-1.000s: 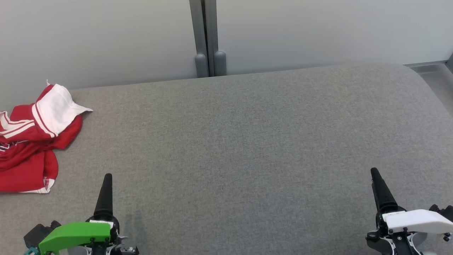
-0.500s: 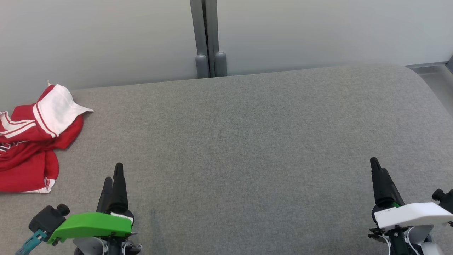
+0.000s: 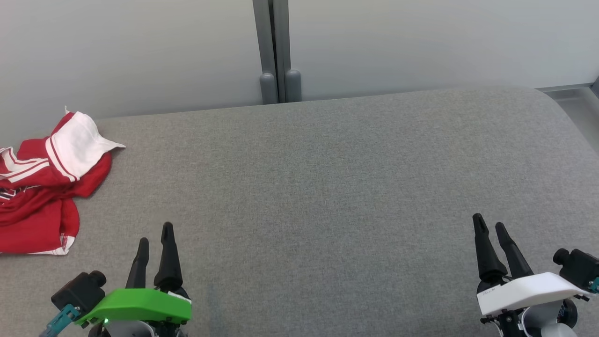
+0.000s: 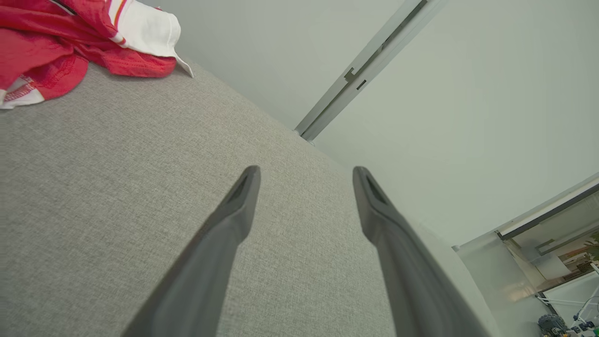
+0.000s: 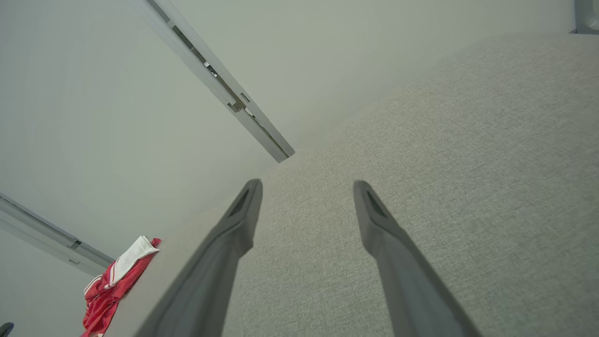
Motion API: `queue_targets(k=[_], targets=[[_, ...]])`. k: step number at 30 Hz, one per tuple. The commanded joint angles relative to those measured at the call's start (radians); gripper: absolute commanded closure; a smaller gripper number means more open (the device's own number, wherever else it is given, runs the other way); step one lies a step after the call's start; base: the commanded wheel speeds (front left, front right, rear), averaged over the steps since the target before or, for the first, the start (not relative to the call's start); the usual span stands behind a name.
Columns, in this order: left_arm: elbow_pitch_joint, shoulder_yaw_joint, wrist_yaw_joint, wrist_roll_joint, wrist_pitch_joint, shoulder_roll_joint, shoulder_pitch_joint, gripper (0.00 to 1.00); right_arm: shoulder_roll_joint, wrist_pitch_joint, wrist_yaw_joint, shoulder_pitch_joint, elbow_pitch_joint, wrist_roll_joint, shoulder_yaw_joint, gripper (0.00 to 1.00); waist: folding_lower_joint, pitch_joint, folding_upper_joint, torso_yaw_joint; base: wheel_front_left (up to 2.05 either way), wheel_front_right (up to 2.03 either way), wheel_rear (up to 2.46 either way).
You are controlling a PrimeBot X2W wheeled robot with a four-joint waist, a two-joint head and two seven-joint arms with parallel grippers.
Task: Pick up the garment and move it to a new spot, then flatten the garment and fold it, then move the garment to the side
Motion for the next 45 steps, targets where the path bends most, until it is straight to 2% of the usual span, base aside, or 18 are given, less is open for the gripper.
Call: queue_targets(k=[1, 14, 45], targets=[[-0.009, -0.005, 0.001, 0.035, -0.010, 0.007, 0.005, 0.00, -0.007, -0.012, 0.000, 0.005, -0.013, -0.032, 0.002, 0.00, 0.0000, 0.000, 0.0000, 0.001, 0.00, 0.00, 0.00], [0.021, -0.035, 0.001, 0.180, -0.046, 0.008, 0.022, 0.00, -0.008, -0.048, 0.000, 0.019, 0.001, -0.189, 0.014, 0.00, 0.0000, -0.007, 0.0000, 0.003, 0.00, 0.00, 0.00], [0.057, -0.048, 0.015, 0.392, -0.117, 0.011, 0.038, 0.00, -0.011, -0.120, 0.000, 0.033, -0.005, -0.466, 0.021, 0.00, 0.0000, -0.008, 0.0000, 0.008, 0.00, 0.00, 0.00]])
